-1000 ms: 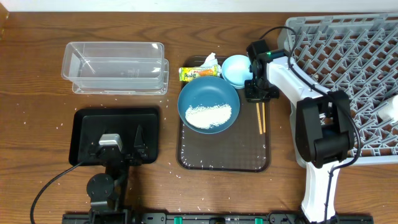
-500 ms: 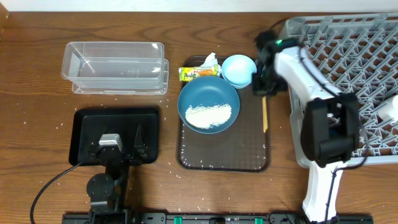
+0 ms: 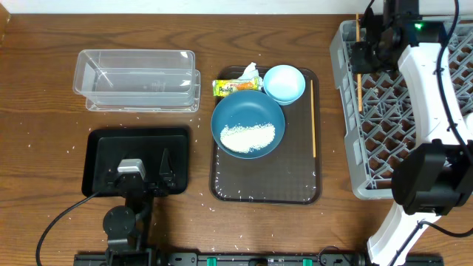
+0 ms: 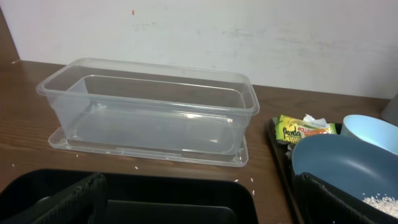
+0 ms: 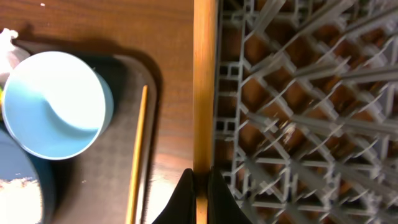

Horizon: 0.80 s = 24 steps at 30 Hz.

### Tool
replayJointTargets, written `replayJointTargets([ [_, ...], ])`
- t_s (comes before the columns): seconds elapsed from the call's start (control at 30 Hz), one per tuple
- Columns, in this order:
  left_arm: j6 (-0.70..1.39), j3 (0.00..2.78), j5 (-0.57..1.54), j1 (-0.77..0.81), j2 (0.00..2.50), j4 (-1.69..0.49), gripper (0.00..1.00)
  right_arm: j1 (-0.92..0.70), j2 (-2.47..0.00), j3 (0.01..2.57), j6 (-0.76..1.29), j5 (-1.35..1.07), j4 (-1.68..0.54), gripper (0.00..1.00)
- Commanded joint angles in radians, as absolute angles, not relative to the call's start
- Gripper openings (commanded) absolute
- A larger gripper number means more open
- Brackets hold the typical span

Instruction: Sort waste into correct bins and load items into the dishwasher rack

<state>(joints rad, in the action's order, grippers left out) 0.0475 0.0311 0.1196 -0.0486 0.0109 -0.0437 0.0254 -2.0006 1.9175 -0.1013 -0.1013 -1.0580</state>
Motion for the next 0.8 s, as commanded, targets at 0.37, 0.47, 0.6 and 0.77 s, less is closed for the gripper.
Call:
replayJointTargets([
  [0.37,0.038,0.004,0.119,-0.044,0.005,-0.061,0.98,0.057,-2.051,1.916,-0.177,-0.121,-0.975,0.06],
  [0.47,0.038,0.004,0.119,-0.044,0.005,-0.061,0.98,0.057,-2.075,1.916,-0.156,-0.12,-0.979,0.15],
  [0.6,0.038,0.004,0.119,-0.044,0.005,-0.061,0.98,0.056,-2.082,1.916,-0.118,-0.121,-0.986,0.24],
  [0.77,0.038,0.004,0.119,-0.044,0.005,-0.061,0.98,0.047,-2.082,1.917,-0.09,-0.125,-1.008,0.29],
])
